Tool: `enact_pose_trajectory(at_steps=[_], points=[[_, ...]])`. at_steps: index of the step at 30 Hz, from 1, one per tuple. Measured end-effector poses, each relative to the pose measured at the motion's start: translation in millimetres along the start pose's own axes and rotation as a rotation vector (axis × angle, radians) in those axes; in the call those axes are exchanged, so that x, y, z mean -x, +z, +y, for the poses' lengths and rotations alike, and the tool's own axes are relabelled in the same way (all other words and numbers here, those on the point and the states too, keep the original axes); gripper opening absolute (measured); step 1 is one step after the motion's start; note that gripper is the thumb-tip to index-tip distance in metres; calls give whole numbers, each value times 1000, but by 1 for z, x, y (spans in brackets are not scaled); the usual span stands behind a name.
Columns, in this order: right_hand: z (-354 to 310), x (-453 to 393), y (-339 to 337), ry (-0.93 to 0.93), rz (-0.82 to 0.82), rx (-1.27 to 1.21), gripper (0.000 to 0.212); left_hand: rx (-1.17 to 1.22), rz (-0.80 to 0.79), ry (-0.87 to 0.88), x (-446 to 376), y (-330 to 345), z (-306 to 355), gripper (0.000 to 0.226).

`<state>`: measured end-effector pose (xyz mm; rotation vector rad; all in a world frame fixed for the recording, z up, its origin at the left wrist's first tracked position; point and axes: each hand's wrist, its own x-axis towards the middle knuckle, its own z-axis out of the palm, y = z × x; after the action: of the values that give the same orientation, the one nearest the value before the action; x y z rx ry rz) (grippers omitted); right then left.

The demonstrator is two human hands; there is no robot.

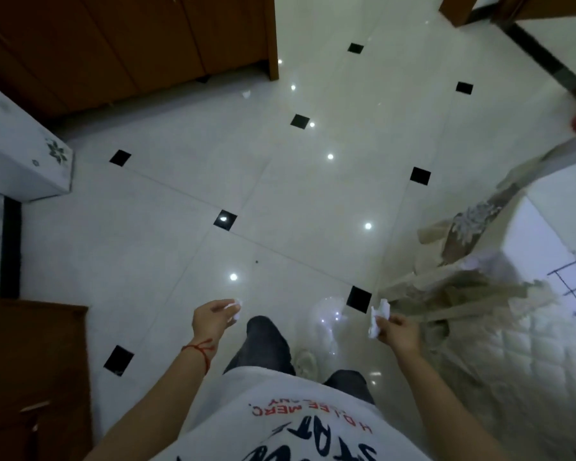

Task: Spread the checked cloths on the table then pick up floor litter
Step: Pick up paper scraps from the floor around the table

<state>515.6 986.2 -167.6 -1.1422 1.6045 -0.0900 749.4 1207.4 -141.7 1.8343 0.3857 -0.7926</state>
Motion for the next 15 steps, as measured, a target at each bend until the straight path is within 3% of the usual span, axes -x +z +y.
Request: enact_pose_trajectory(at_steps=[8, 11, 15], points=[[-145, -107, 27, -51, 16, -86, 29, 0, 52, -55, -101, 48, 73, 26], [-191, -145, 28, -15, 57, -171, 8, -47, -1, -32, -150, 89, 133, 28], [-241, -181, 23, 38, 113, -210, 22, -105, -126, 52, -200, 158, 229, 30]])
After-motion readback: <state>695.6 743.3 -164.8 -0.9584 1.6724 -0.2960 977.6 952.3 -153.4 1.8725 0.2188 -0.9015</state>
